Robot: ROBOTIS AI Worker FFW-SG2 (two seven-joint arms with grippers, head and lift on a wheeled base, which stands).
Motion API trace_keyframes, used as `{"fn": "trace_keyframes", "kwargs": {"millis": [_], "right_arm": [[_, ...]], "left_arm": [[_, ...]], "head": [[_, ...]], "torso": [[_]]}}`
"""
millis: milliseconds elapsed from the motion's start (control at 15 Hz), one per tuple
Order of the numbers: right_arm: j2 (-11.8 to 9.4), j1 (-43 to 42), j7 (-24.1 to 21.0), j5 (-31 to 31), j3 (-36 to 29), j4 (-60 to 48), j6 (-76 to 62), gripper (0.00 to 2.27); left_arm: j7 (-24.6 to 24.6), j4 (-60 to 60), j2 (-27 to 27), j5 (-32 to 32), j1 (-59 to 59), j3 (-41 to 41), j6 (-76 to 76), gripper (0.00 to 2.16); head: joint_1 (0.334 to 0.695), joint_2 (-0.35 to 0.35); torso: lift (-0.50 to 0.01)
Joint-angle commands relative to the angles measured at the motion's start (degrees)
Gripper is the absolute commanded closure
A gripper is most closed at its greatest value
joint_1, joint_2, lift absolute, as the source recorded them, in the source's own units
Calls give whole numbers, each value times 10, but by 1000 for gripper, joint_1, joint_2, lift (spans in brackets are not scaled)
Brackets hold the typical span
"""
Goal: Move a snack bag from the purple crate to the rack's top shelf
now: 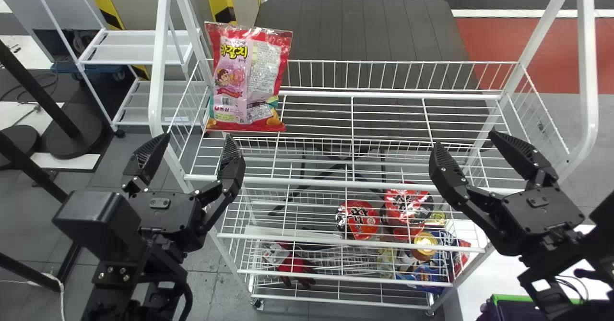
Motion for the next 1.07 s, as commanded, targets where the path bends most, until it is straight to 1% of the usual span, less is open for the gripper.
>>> {"fn": "trace_keyframes", "kwargs": {"millis": [0, 400, 1000], "right_arm": [[-1, 0, 0, 1, -3, -3, 14, 167], [-1, 2, 0, 11, 6, -19, 63, 167], [-1, -1, 1, 12, 4, -25, 63, 167]], "left_arm": [[2, -4, 1, -3, -2, -3, 16, 134], [8, -23, 0, -5, 0, -8, 61, 134], [15, -30, 1, -5, 3, -9, 56, 134]], "head": [[695, 56], [695, 49], [695, 59]], "torso": [[0], [0], [0]]}}
